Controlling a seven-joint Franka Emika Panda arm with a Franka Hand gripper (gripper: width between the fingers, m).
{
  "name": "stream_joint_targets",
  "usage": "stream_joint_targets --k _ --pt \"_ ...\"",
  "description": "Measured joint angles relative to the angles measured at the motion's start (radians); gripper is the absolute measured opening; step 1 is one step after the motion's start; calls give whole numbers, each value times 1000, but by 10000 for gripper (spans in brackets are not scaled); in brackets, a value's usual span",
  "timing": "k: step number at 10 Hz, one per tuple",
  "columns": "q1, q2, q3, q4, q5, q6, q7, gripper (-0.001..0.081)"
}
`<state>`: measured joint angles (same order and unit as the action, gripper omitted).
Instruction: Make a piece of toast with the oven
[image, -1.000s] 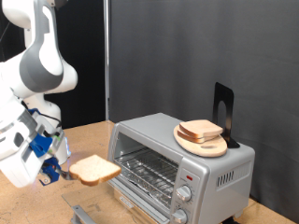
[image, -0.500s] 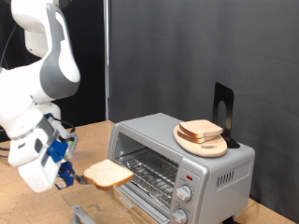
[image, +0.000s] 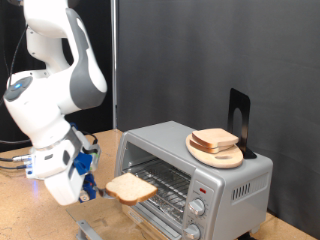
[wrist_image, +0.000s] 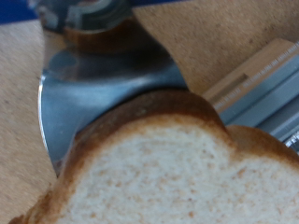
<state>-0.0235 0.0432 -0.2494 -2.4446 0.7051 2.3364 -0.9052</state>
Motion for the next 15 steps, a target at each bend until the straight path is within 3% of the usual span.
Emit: stream_joint_targets --k 5,7,10,15 --pt "10 -91 34 -97 15 35 -31 363" --pt "11 -126 52 -137 10 92 18 363" --pt "11 -138 86 -144 -46 127 157 363" --pt "12 -113 139 -129 -141 203 229 363"
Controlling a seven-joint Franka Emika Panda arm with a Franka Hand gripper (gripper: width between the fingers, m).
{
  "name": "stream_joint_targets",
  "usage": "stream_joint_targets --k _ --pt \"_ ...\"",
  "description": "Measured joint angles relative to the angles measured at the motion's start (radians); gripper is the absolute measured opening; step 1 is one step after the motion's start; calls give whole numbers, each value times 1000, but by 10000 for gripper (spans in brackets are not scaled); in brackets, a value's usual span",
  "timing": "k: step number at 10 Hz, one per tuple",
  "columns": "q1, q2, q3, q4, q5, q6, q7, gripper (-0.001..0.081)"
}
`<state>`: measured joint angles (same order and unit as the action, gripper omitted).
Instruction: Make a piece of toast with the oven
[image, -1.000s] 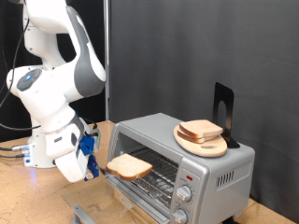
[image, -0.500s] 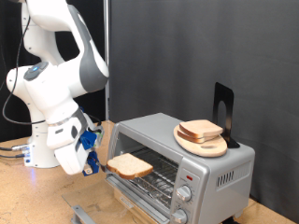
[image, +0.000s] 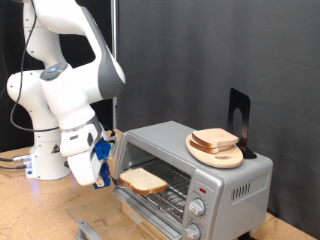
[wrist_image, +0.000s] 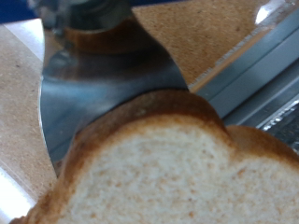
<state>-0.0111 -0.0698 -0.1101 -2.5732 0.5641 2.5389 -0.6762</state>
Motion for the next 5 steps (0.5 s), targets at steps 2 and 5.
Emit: stream_joint_targets --k 2,5 --pt "4 34 23 16 -38 54 32 363" --pt "15 75 45 48 -25 94 16 363"
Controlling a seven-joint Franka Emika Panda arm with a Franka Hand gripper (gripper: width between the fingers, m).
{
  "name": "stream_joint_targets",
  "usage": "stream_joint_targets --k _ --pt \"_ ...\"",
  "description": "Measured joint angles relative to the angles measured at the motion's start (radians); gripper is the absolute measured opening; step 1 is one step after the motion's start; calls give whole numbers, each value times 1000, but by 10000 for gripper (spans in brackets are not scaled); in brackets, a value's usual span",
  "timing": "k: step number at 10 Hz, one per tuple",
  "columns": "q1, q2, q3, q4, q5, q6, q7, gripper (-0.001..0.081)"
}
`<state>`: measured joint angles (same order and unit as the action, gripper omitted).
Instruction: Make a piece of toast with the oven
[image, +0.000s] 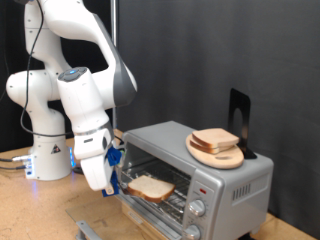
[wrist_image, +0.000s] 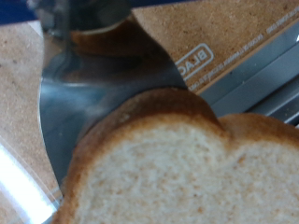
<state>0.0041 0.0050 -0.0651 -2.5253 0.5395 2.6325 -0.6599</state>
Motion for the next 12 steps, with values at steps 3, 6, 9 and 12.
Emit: stream_joint_targets --k 3,6,9,12 --pt "0 -2 2 12 9 -23 -40 363" --pt "0 -16 2 23 39 -41 -86 363" --pt "0 -38 3 34 54 -68 -98 363" --pt "-1 -44 3 35 32 -80 -77 363"
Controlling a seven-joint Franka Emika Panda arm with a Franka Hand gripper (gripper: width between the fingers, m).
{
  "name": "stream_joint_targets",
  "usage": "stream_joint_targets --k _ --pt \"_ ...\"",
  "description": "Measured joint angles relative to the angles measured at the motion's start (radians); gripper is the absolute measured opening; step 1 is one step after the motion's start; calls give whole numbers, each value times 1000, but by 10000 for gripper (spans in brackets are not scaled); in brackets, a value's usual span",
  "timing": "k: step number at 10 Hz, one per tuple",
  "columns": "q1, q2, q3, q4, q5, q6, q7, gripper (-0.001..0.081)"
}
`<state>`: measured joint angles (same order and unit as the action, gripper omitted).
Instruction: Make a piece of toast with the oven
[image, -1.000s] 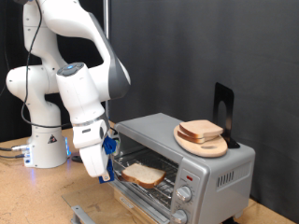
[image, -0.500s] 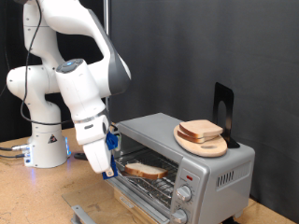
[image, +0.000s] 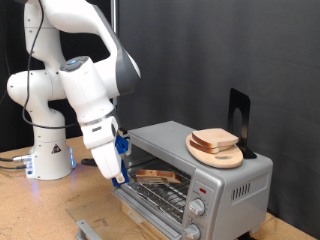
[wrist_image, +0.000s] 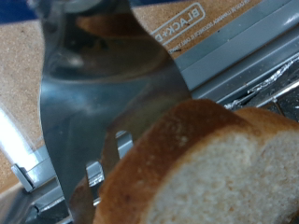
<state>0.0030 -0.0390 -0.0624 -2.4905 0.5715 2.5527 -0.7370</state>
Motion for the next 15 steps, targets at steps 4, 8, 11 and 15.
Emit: stream_joint_targets --k 4,8,11,15 --pt "-14 2 -7 -12 -56 -16 35 363" --pt "-33 4 -10 -40 -74 -16 35 363" --pt "-35 4 -11 -48 -73 -16 36 363" --pt "-32 -2 0 -43 -67 -19 57 363"
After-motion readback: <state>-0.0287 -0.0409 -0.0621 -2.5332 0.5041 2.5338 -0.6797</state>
